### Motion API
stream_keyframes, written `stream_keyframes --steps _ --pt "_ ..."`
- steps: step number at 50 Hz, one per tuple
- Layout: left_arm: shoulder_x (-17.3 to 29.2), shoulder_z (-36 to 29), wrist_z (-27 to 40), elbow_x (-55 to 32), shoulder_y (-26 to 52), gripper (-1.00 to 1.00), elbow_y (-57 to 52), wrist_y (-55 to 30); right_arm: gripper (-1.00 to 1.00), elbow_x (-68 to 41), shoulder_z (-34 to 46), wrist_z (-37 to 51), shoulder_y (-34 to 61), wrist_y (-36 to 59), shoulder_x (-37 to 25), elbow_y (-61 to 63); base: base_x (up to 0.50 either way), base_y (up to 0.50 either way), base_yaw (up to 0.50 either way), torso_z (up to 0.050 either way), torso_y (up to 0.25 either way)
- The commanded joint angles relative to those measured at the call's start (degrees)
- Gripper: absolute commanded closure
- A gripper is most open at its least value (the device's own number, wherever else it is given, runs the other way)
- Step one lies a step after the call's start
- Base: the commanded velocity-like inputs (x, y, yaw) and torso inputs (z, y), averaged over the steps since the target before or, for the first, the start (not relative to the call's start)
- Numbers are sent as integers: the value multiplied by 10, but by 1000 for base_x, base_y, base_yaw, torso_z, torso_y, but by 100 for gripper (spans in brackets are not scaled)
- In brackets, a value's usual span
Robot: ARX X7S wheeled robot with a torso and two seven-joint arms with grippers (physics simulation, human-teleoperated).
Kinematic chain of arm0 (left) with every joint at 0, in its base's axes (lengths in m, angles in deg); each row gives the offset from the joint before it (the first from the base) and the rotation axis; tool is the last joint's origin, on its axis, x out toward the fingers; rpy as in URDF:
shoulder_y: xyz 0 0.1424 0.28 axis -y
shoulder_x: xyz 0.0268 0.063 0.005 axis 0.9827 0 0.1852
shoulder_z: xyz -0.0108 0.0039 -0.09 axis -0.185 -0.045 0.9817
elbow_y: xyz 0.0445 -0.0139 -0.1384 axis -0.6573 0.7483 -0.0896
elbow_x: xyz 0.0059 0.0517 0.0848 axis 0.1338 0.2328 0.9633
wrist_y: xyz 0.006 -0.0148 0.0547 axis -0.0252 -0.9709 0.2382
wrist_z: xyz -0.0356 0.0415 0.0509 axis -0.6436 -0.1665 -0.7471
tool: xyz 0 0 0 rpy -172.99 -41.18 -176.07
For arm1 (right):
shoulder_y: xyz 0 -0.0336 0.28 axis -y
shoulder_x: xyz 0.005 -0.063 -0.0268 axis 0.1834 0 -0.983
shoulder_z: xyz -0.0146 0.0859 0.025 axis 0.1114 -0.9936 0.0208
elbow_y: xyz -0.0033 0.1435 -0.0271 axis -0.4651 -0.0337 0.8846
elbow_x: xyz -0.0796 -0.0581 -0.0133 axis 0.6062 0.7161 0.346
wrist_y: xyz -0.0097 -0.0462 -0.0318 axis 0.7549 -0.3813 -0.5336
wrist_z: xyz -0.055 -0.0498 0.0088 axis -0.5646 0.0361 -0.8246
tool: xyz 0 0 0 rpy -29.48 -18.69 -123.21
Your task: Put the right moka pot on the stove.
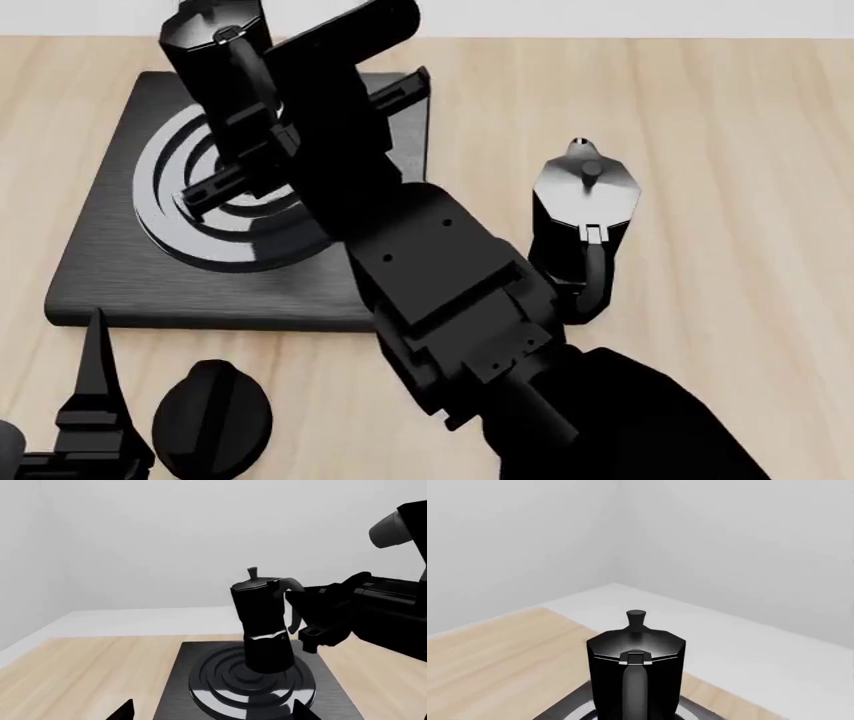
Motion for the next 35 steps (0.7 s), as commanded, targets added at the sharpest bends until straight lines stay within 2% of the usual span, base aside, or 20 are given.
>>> stream_keyframes --steps 1,35 --pt "1 -1 1 2 -2 -100 1 4 100 -6 -2 1 6 -4 2 -4 0 0 0 0 0" --pt "4 -2 5 0 -1 -100 0 9 100 4 -2 -16 -23 25 2 -7 0 0 0 0 1"
